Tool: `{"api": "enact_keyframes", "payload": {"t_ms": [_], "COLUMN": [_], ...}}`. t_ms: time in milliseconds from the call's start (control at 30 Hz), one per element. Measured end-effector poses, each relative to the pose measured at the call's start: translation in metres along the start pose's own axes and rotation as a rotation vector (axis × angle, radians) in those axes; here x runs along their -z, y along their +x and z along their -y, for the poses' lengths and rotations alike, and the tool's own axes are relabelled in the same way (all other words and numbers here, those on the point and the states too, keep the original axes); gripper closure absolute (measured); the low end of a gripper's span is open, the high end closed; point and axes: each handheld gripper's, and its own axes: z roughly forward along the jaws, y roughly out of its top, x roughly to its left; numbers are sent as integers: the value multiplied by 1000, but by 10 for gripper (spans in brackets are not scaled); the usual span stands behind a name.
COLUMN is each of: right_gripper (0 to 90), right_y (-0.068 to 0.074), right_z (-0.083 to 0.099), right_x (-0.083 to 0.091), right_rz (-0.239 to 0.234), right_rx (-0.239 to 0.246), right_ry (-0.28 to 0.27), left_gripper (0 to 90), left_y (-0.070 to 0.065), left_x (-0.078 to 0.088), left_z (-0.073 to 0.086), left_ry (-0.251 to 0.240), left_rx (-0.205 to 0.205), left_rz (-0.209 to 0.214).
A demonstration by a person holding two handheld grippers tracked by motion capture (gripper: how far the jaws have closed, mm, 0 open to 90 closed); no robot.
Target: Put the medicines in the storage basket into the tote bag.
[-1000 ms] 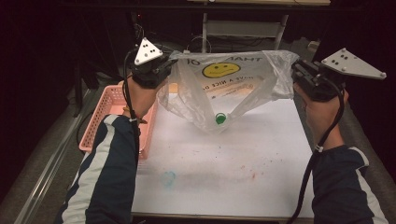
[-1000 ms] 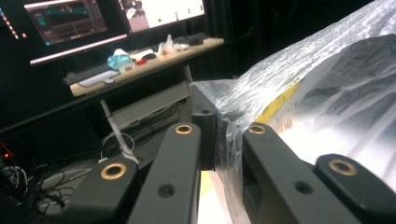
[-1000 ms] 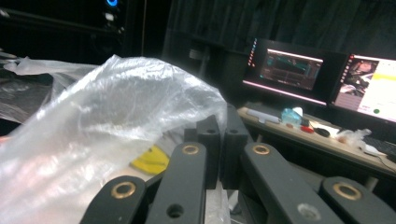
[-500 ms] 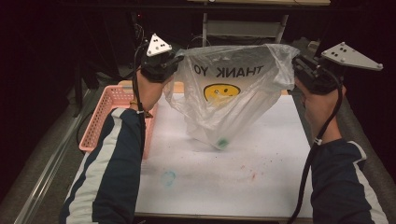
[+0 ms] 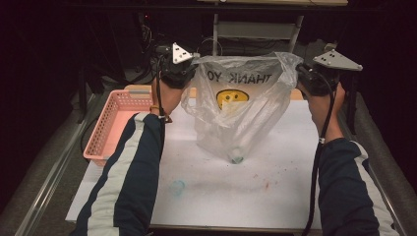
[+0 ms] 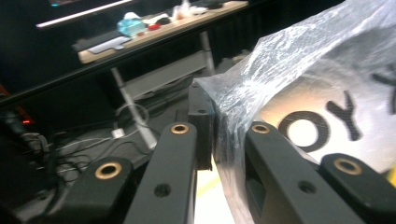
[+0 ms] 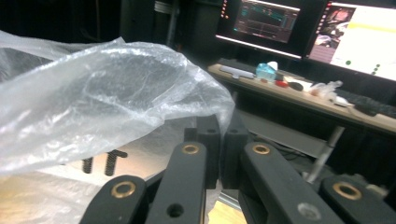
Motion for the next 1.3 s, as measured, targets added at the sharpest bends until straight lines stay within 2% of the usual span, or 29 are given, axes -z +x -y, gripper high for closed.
{"api": "enact_keyframes", "payload": {"t_ms": [33,100,200,267,300,333,400,467,567,700,800,933,967,1000,1100,1167,1233,1300], "right_gripper": [900,881,744,728,702,667,603,588,532,456,434,426,428,430,415,404,374,359], "right_y": [0,-1,-1,-2,-1,0,-1,-2,-4,-3,-3,-6,-6,-6,-5,-3,-1,1], "right_z": [2,6,12,15,16,18,19,18,14,7,7,9,10,10,10,9,9,9], "right_x": [-4,-12,-21,-24,-25,-25,-23,-19,-10,2,12,17,17,17,17,16,19,23], "right_rz": [20,31,60,42,33,29,35,26,16,3,1,-3,-4,-2,-16,-20,-35,-41], "right_rx": [24,18,10,4,-4,-7,-19,-41,-65,-64,-67,-72,-63,-58,-58,-32,-25,-26], "right_ry": [10,33,62,76,84,82,66,33,-9,-32,-47,-44,-41,-40,-29,-18,-17,-27], "left_gripper": [850,864,868,869,868,868,868,868,869,869,869,868,868,863,839,843,864,872], "left_y": [-1,-1,0,4,5,7,11,15,20,23,27,31,31,31,24,21,20,24], "left_x": [-5,-16,-28,-34,-35,-37,-39,-40,-39,-34,-31,-33,-34,-33,-33,-33,-33,-33], "left_z": [1,3,4,4,4,3,2,2,-1,-9,-12,-8,-6,-5,-5,-7,-8,-6], "left_ry": [7,27,56,74,86,90,108,132,137,133,152,184,183,162,159,162,177,197], "left_rx": [-7,-12,-27,-35,-27,-36,-40,-30,-18,-20,-22,-6,6,13,-5,-14,-31,-22], "left_rz": [-19,-46,-91,-116,-121,-131,-153,-174,-194,-217,-247,-245,-225,-181,-155,-161,-185,-199]}}
